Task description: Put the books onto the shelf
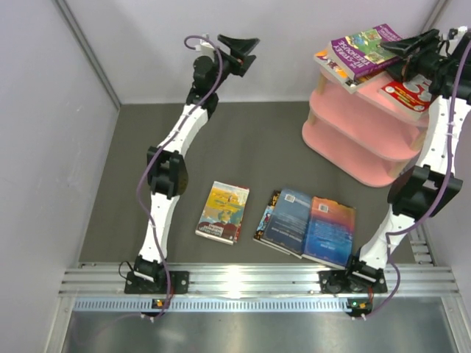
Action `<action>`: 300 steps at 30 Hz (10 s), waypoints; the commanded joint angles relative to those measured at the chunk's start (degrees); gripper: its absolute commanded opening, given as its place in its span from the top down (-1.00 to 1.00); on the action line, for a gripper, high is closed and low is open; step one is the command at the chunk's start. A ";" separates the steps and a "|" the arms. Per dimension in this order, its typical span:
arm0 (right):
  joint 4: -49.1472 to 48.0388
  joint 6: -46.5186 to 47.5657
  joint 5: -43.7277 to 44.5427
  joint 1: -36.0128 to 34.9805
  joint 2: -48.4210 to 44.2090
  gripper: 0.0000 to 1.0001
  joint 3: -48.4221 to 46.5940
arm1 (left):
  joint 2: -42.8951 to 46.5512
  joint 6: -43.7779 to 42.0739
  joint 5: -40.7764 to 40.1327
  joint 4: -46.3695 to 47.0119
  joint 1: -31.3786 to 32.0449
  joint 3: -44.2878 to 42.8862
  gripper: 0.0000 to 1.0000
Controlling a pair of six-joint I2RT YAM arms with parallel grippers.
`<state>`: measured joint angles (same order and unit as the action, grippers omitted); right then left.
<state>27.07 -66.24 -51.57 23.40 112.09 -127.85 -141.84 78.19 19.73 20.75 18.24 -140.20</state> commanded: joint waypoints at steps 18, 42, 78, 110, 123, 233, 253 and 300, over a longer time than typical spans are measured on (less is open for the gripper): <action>11.65 11.47 -0.91 -0.11 -9.60 -1.00 3.31 | 11.84 -10.59 2.16 -1.06 4.17 10.38 -0.95; 14.51 15.62 8.06 2.53 -15.06 -1.00 7.35 | 18.18 -16.58 5.94 -10.03 4.08 16.89 -0.86; 12.12 21.20 20.01 0.86 -12.24 -1.00 1.64 | 28.10 -29.93 1.99 -23.12 4.08 28.48 -0.85; 34.55 30.21 47.71 -37.36 -42.86 -1.00 73.89 | 36.46 -43.57 10.24 -41.68 21.75 62.40 -0.87; 31.99 27.83 51.40 -54.33 -24.57 -1.00 79.60 | 44.01 -43.74 7.17 -40.97 21.57 71.37 -0.86; 22.48 27.99 39.44 -61.82 -19.18 1.00 30.41 | 58.96 -47.34 7.52 -51.07 -0.92 83.16 -0.85; 12.23 27.05 3.98 -4.79 -28.16 1.00 0.32 | 55.18 -49.19 9.10 -52.83 -2.60 79.03 -0.79; 23.98 34.66 18.12 22.58 -9.17 1.00 -2.75 | 48.06 -47.69 12.00 -47.21 -3.12 76.66 -0.75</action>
<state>39.66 -40.18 -53.10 45.84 102.69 -129.43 -93.56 30.15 30.24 -29.95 15.40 -63.81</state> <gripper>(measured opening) 0.253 0.877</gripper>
